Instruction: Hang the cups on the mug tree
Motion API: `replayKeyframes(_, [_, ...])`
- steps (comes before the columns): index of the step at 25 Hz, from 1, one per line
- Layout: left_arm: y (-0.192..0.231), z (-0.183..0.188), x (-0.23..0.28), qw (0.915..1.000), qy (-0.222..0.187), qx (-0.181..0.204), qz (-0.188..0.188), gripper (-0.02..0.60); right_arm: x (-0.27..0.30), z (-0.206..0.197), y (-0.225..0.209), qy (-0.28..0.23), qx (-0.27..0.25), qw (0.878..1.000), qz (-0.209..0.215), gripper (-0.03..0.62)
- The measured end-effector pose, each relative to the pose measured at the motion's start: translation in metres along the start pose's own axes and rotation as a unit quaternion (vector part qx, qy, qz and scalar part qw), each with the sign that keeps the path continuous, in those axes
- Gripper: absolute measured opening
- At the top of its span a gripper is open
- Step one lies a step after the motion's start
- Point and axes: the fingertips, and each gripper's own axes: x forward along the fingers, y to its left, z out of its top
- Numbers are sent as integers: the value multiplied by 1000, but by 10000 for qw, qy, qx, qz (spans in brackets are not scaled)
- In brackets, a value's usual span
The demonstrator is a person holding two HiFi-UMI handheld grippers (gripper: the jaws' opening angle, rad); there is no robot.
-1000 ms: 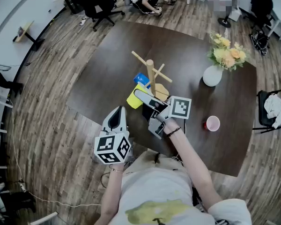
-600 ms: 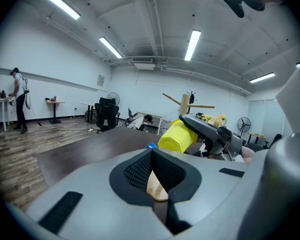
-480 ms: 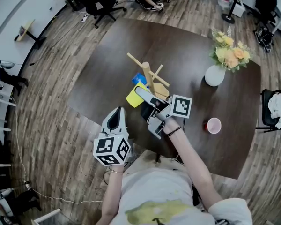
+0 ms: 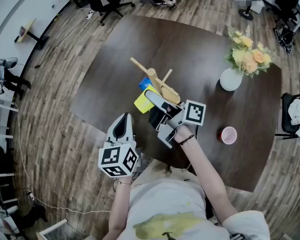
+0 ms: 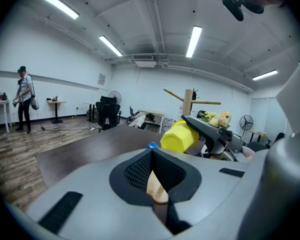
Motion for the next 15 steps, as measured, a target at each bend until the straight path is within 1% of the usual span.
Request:
replayKeyframes(5, [1,1,4,10000,8,-6,12,15,-1,2,-2,-105,129,9999,31,311])
replayKeyframes(12, [4,2,3,10000,6,12,11,15,-4,0,-7,-218,74,9997,-52,313])
replayKeyframes(15, [4,1,4,10000,7,16,9,15,-6,1,-8,-285,44,9996,-77,331])
